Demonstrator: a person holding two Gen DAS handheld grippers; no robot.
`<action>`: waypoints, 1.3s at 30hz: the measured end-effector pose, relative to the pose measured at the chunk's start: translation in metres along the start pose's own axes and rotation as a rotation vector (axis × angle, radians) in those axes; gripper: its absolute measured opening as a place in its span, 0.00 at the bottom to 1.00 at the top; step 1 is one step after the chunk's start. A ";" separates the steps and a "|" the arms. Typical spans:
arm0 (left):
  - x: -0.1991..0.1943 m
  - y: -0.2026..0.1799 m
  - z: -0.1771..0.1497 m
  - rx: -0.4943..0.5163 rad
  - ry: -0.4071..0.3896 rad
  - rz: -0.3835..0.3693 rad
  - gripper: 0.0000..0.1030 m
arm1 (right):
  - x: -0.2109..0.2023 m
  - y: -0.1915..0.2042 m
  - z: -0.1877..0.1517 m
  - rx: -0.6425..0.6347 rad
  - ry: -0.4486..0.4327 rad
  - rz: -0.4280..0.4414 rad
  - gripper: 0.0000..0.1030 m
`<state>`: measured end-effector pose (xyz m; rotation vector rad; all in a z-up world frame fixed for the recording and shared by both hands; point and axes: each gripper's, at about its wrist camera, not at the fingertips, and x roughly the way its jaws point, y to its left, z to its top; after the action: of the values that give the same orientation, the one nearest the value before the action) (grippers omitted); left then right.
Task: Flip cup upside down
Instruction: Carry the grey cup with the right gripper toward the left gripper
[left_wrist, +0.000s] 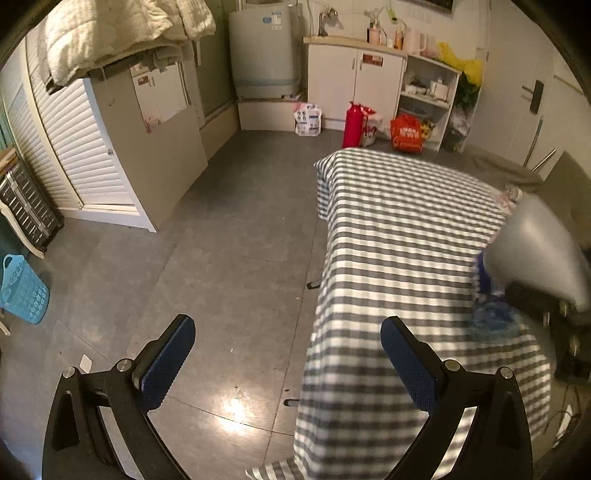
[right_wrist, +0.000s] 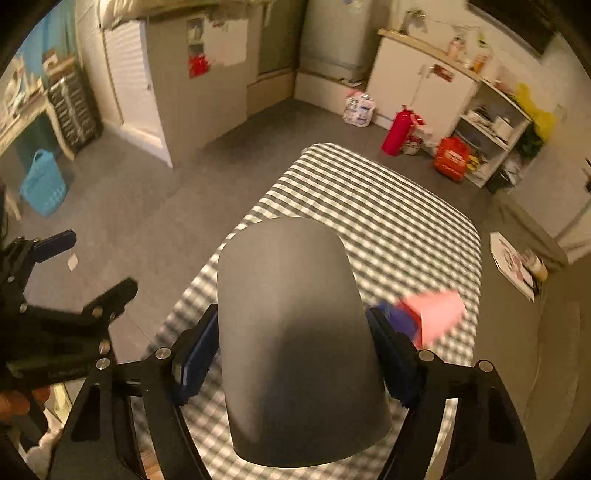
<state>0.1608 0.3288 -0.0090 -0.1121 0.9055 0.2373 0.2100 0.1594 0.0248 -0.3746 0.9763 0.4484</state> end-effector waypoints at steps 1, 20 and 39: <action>-0.007 0.000 -0.004 0.001 -0.006 -0.006 1.00 | -0.005 0.003 -0.009 0.021 0.000 -0.001 0.74; -0.013 -0.016 -0.091 0.026 0.070 -0.002 1.00 | 0.035 0.017 -0.136 0.315 0.026 -0.048 0.72; -0.019 -0.067 -0.093 0.081 0.100 0.012 1.00 | -0.022 -0.022 -0.153 0.348 -0.094 0.009 0.83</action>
<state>0.0954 0.2428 -0.0508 -0.0432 1.0141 0.2075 0.1035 0.0607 -0.0315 -0.0346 0.9438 0.2937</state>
